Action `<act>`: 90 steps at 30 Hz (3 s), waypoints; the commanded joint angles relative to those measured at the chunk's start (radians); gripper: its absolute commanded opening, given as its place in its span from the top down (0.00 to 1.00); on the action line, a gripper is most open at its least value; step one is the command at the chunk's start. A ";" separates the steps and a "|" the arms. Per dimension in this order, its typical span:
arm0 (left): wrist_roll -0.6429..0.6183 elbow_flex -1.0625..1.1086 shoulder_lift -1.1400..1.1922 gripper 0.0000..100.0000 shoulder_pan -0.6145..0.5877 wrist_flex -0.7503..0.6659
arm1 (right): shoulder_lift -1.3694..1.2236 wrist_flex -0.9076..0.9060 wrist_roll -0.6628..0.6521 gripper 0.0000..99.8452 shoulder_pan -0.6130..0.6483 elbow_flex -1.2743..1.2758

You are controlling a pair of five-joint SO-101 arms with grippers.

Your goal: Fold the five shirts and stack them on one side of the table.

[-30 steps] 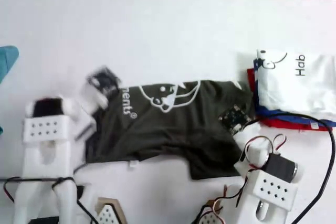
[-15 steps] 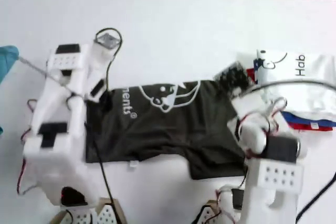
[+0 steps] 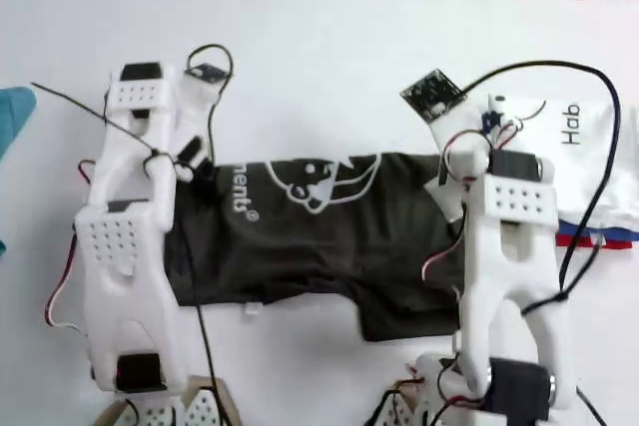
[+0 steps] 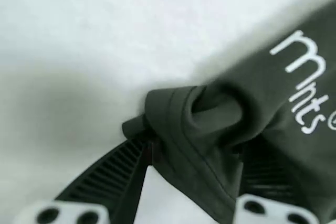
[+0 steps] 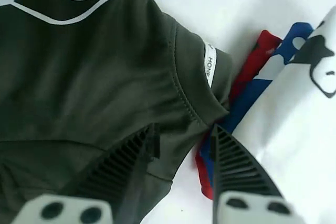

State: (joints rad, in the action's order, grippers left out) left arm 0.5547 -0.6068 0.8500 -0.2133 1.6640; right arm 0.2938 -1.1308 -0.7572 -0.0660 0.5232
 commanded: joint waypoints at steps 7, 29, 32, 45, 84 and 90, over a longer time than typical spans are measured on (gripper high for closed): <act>0.038 -0.206 -0.069 0.80 -0.055 0.110 | -0.194 0.061 0.009 0.84 0.008 -0.075; 0.034 -0.283 0.152 0.96 -0.094 0.014 | -0.254 0.061 0.009 0.84 0.007 -0.080; 0.040 -0.312 0.152 0.97 -0.121 0.017 | -0.254 0.064 0.009 0.84 0.013 -0.080; 0.040 -0.455 0.150 0.94 -0.195 0.026 | -0.257 0.097 0.072 0.84 0.074 -0.123; -0.313 -0.711 0.250 0.77 -0.269 0.069 | -0.249 -0.101 0.064 0.84 0.085 -0.124; -0.261 -0.799 0.161 0.77 -0.190 0.127 | -0.053 -0.142 0.041 0.93 0.119 -0.103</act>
State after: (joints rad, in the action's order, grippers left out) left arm 0.2708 -1.3556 1.1201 -0.4388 1.7668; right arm 0.1005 -1.2336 -0.6928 0.0230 0.4404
